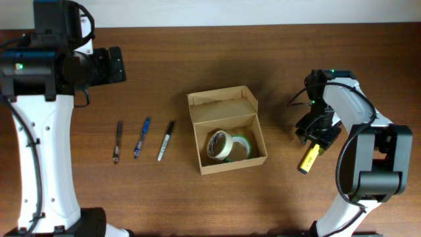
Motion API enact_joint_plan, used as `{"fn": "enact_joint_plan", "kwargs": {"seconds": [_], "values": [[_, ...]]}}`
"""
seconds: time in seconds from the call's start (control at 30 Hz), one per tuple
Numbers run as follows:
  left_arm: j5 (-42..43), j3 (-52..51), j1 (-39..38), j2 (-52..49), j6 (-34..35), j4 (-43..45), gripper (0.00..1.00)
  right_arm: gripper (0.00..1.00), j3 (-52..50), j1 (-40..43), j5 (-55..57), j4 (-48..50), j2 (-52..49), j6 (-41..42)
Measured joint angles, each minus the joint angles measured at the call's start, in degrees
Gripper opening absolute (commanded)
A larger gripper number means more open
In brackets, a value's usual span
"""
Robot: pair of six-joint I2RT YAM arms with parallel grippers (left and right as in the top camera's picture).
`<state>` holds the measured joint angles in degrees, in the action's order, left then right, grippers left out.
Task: Pack container
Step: 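Move the right gripper over the yellow highlighter, then lower the right gripper and grasp the yellow highlighter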
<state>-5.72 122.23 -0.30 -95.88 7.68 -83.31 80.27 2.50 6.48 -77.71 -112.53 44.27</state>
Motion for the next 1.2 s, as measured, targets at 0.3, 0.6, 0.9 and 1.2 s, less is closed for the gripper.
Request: {"fn": "enact_joint_plan", "kwargs": {"seconds": [0.3,0.6,0.9,1.2], "values": [[0.0,0.0,0.0,-0.4,0.0,0.3,0.99,0.55,-1.3,0.7,1.4,7.0,0.0,-2.1],[0.2,0.0,0.0,-0.4,0.0,0.4,0.99,0.55,-8.0,0.7,-0.3,15.3,0.0,-2.3],[0.4,0.0,0.0,-0.4,0.0,0.7,0.99,0.55,-8.9,1.9,-1.5,16.0,0.1,-5.5],[0.4,0.0,0.0,-0.4,0.0,0.9,0.99,0.55,-8.9,7.1,-2.2,16.0,0.1,-11.0]]}}
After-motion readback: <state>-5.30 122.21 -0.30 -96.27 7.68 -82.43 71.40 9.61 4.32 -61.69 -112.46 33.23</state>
